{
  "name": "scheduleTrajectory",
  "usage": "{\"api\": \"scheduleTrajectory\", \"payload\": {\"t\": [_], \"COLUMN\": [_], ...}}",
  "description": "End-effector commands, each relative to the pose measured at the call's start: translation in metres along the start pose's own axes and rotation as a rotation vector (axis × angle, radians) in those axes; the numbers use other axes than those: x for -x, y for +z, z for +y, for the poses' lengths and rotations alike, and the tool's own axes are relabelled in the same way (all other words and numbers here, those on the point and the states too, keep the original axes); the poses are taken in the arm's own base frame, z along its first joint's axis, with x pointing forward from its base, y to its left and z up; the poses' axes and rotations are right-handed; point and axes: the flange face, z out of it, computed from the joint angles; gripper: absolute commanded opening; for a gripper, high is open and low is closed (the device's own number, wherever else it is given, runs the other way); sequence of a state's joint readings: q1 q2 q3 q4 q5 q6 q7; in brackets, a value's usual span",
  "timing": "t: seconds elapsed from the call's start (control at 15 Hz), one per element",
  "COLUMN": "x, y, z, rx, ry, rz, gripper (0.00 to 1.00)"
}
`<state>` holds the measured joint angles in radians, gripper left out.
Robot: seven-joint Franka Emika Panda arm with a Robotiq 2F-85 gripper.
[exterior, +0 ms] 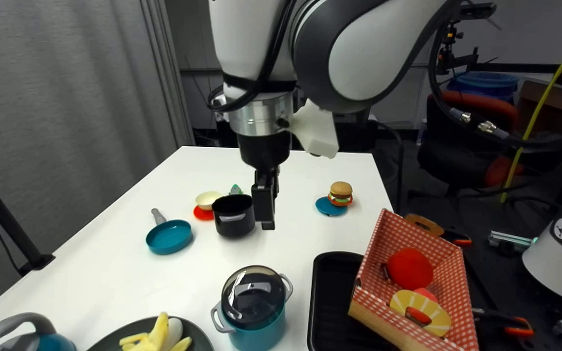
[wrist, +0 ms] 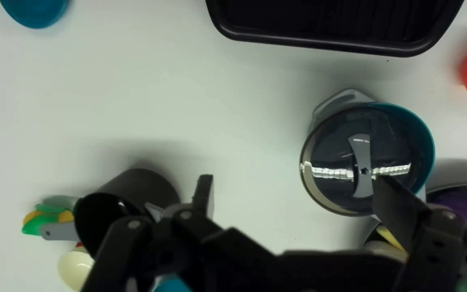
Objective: Take the lid from the black pot and put it on the blue pot
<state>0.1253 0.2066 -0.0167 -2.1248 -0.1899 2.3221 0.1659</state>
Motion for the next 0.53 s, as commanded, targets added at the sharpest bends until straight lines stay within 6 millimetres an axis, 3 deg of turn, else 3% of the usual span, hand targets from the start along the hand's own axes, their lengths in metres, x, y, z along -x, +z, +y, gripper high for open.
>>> {"api": "scheduleTrajectory", "payload": {"t": [0.0,0.47], "x": [0.063,0.161], "y": [-0.022,-0.016], "z": [0.035,0.069], "rx": [0.019,0.039], "ry": [0.132,0.265], "rz": [-0.014,-0.138], "gripper": [1.0,1.0]}}
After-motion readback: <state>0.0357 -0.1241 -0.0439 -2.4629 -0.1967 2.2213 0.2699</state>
